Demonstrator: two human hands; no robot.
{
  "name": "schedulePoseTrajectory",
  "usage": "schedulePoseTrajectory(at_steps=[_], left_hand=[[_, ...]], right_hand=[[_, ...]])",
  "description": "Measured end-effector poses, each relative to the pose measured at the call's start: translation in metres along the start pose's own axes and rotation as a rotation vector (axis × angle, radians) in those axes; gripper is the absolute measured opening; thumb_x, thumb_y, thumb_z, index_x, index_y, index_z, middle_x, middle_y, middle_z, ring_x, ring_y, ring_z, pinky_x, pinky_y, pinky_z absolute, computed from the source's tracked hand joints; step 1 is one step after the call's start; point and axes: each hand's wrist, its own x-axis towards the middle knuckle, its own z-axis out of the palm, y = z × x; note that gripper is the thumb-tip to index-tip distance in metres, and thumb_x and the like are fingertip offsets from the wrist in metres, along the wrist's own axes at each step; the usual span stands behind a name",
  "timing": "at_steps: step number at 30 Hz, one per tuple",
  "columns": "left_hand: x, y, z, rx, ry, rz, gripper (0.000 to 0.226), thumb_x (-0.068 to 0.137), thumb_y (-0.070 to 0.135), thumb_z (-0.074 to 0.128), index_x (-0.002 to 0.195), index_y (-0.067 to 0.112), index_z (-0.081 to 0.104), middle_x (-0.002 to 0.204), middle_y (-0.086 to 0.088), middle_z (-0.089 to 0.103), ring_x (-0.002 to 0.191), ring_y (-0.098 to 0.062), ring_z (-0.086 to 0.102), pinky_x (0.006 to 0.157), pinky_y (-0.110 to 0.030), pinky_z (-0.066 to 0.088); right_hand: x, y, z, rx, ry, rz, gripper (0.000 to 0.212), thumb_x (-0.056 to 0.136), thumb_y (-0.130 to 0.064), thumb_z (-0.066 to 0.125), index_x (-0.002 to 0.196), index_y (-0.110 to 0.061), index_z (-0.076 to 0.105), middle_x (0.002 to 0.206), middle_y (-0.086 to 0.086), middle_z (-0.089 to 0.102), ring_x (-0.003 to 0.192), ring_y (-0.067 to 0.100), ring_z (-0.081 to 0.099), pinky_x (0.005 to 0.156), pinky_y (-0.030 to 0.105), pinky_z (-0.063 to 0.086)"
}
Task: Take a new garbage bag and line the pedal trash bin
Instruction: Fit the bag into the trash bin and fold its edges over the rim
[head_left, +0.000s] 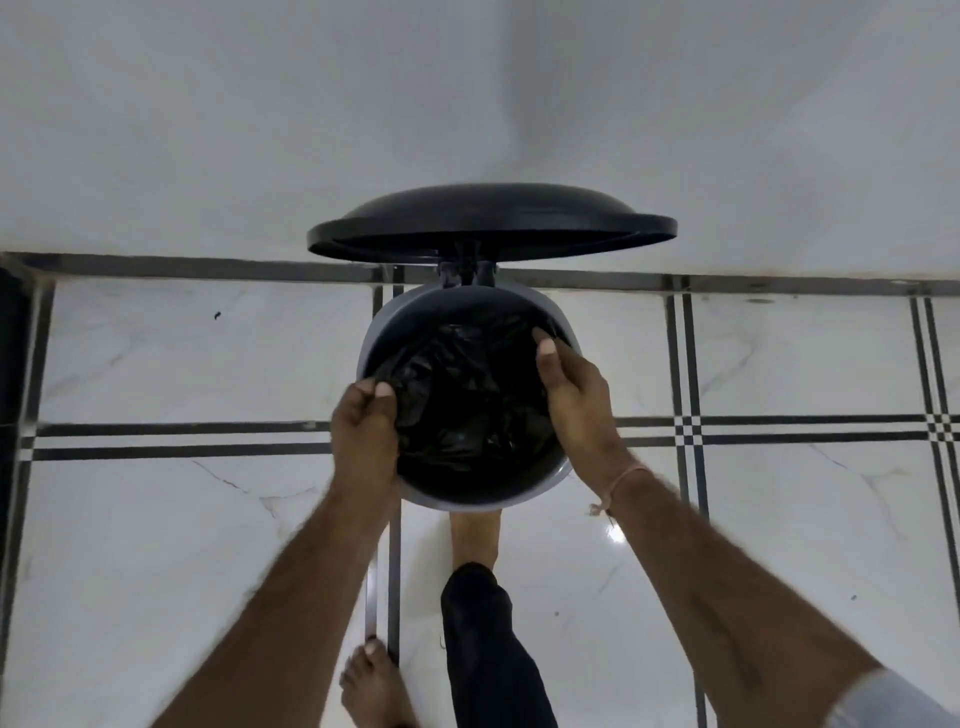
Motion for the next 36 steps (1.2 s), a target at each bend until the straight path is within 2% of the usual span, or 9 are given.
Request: schedulePoseTrajectory(at_steps=[6, 9, 12, 15, 18, 21, 26, 31, 36], left_hand=[[-0.007, -0.001, -0.056, 0.23, 0.321, -0.007, 0.018, 0.1, 0.0, 0.053, 0.113, 0.0, 0.065, 0.11, -0.015, 0.069, 0.104, -0.028, 0.063, 0.097, -0.039, 0.052], [-0.008, 0.006, -0.059, 0.776, 0.418, 0.411, 0.023, 0.097, 0.008, 0.057, 0.118, 0.004, 0.064, 0.114, -0.017, 0.068, 0.106, -0.035, 0.061, 0.096, -0.045, 0.046], [0.003, 0.03, -0.026, 0.912, 0.043, 0.824, 0.021, 0.102, 0.02, 0.054, 0.119, 0.011, 0.063, 0.116, -0.009, 0.067, 0.107, -0.029, 0.056, 0.086, -0.035, 0.042], [0.016, 0.039, 0.014, 1.11, -0.339, 0.742, 0.044, 0.101, 0.037, 0.055, 0.138, 0.012, 0.055, 0.133, -0.01, 0.064, 0.124, -0.029, 0.056, 0.099, -0.04, 0.046], [0.03, 0.033, 0.023, 1.269, -0.363, 0.563, 0.039, 0.096, 0.039, 0.063, 0.127, 0.016, 0.061, 0.12, -0.009, 0.072, 0.116, -0.031, 0.065, 0.093, -0.039, 0.049], [0.036, 0.034, 0.012, 1.096, -0.272, 0.472, 0.02, 0.098, 0.034, 0.062, 0.098, 0.015, 0.069, 0.092, -0.009, 0.072, 0.095, -0.033, 0.068, 0.074, -0.031, 0.041], [0.037, 0.046, -0.003, 0.584, -0.12, 0.303, 0.029, 0.097, 0.034, 0.065, 0.088, 0.009, 0.074, 0.087, -0.013, 0.076, 0.088, -0.031, 0.072, 0.086, -0.051, 0.057], [0.057, 0.059, 0.006, 0.449, 0.051, 0.286, 0.032, 0.085, 0.044, 0.077, 0.08, 0.012, 0.075, 0.082, -0.006, 0.077, 0.079, -0.021, 0.072, 0.09, -0.046, 0.058], [0.096, 0.063, 0.019, 0.4, 0.061, 0.184, 0.029, 0.076, 0.043, 0.084, 0.075, 0.015, 0.076, 0.077, -0.003, 0.076, 0.077, -0.025, 0.074, 0.085, -0.043, 0.062]], right_hand=[[-0.007, 0.005, -0.024, 0.204, 0.111, 0.047, 0.046, 0.111, -0.038, 0.042, 0.139, -0.012, 0.066, 0.131, 0.012, 0.072, 0.125, 0.027, 0.066, 0.11, 0.051, 0.053], [-0.006, 0.007, -0.032, 0.139, 0.073, -0.006, 0.043, 0.11, -0.038, 0.044, 0.14, -0.016, 0.066, 0.133, 0.004, 0.073, 0.128, 0.02, 0.065, 0.112, 0.047, 0.051], [-0.002, 0.012, -0.036, 0.082, 0.032, -0.068, 0.041, 0.109, -0.036, 0.048, 0.141, -0.016, 0.065, 0.137, 0.002, 0.071, 0.133, 0.017, 0.062, 0.115, 0.046, 0.049], [0.001, 0.016, -0.04, 0.087, 0.026, -0.094, 0.04, 0.108, -0.032, 0.052, 0.142, -0.014, 0.064, 0.14, 0.001, 0.07, 0.135, 0.015, 0.061, 0.116, 0.045, 0.048], [0.002, 0.015, -0.043, 0.077, 0.015, -0.114, 0.039, 0.108, -0.026, 0.054, 0.142, -0.011, 0.064, 0.14, 0.004, 0.069, 0.135, 0.016, 0.062, 0.116, 0.043, 0.049], [0.007, 0.011, -0.046, 0.038, 0.022, -0.126, 0.038, 0.107, -0.023, 0.055, 0.141, -0.009, 0.064, 0.139, 0.008, 0.069, 0.133, 0.02, 0.062, 0.114, 0.045, 0.05], [0.024, 0.001, -0.038, -0.116, 0.029, -0.159, 0.037, 0.108, -0.028, 0.054, 0.137, -0.009, 0.065, 0.13, 0.009, 0.066, 0.125, 0.024, 0.063, 0.11, 0.049, 0.052], [0.058, -0.006, -0.025, -0.173, 0.063, -0.146, 0.039, 0.108, -0.04, 0.05, 0.127, -0.012, 0.07, 0.118, 0.007, 0.055, 0.117, 0.025, 0.061, 0.109, 0.047, 0.05], [0.097, -0.004, -0.016, -0.04, 0.091, -0.083, 0.023, 0.103, -0.043, 0.053, 0.098, -0.028, 0.07, 0.123, 0.017, 0.068, 0.118, 0.031, 0.066, 0.109, 0.052, 0.049]])
